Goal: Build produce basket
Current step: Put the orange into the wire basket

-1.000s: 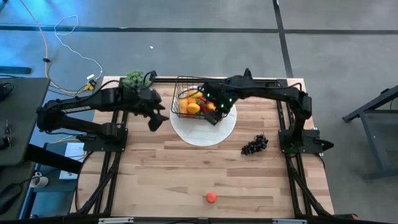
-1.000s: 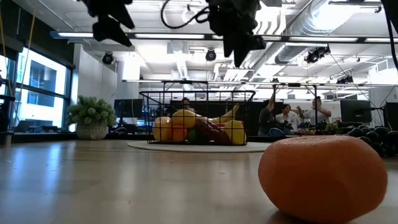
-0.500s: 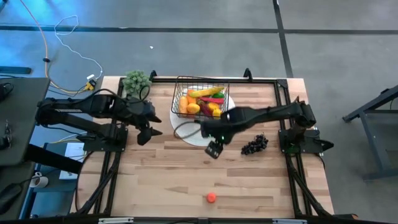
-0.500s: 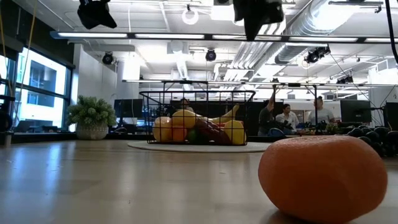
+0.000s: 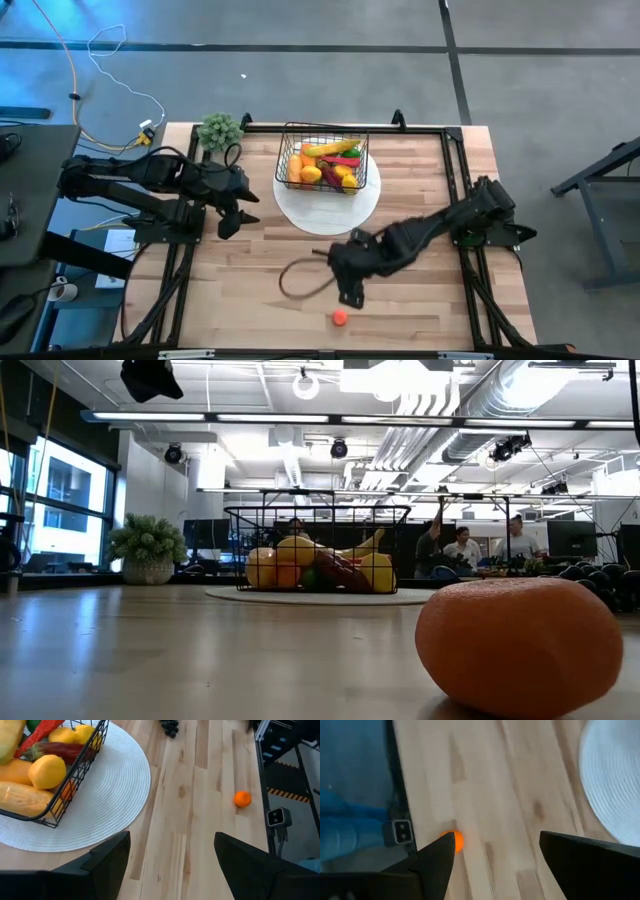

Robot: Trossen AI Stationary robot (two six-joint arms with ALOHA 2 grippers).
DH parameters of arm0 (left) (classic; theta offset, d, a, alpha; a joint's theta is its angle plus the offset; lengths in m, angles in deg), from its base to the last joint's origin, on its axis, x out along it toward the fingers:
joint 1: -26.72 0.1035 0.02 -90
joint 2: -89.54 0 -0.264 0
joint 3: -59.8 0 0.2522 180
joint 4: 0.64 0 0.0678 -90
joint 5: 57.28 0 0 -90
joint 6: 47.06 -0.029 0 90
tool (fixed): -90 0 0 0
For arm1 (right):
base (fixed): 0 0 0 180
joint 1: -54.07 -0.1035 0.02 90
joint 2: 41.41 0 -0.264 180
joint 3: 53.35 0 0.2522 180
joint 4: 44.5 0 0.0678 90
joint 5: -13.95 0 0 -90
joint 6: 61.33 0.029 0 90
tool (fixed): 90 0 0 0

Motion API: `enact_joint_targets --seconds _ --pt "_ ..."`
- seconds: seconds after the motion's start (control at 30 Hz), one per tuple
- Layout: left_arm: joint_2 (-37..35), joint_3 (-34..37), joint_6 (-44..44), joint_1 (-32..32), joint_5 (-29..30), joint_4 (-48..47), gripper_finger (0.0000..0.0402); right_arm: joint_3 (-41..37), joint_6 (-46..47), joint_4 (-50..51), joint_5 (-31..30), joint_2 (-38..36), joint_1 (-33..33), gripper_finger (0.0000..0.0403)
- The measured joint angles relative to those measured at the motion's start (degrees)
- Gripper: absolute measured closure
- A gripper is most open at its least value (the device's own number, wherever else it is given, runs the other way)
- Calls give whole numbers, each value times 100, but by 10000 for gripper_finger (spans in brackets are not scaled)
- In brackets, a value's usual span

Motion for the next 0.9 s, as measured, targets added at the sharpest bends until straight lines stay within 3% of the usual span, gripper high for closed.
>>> enact_joint_targets --seconds 0.43,0.9 --pt "3 0 92 -56 100 -5 122 -2 -309 -857 84 922 -706 132" --pt "2 0 88 -56 100 -18 122 -2 -562 -1324 497 1763 -801 132"
